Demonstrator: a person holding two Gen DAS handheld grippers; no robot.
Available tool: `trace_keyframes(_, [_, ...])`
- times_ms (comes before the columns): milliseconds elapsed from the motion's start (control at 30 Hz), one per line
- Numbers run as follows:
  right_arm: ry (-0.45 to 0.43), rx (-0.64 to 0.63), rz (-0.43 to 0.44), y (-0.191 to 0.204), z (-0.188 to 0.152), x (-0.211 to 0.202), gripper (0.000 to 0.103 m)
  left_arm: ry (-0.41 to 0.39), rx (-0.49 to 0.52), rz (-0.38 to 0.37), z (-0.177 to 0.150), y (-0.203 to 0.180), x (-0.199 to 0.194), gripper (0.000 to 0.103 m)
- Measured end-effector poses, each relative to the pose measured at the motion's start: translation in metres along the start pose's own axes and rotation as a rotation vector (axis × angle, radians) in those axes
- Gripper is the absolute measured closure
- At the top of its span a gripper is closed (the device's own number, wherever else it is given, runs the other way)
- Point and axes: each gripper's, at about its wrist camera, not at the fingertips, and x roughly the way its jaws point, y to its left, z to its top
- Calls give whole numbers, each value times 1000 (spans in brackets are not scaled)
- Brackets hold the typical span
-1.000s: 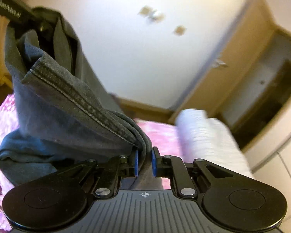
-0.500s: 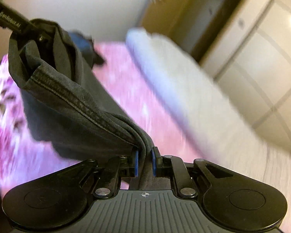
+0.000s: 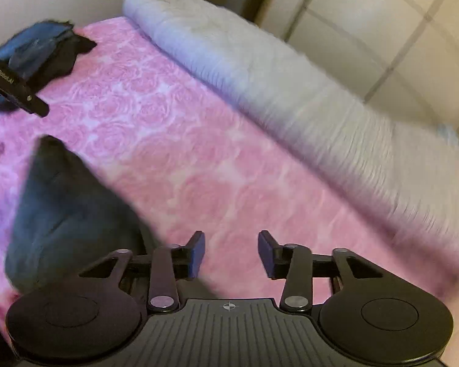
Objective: Fold clothes
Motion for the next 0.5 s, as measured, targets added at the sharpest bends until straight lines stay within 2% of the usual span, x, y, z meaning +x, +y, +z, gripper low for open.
trace_keyframes(133, [130,123,94,10,-39,10,51,62,195,7,-10,1,14,46])
trace_keyframes(233, [237,206,176,28,-67,12,45,147,319,-13,-35,-3,34,45])
trace_keyframes(367, [294,271,232,50,-82,40,38,217,539,-31,-64,-14,60,38])
trace_keyframes(433, [311,322,226,51,-90,58,38,215,655,-29,-69,-18,74,37])
trace_keyframes(500, [332,414,235,35,-91,78,37,202,754,-28,-62,-18,92,35])
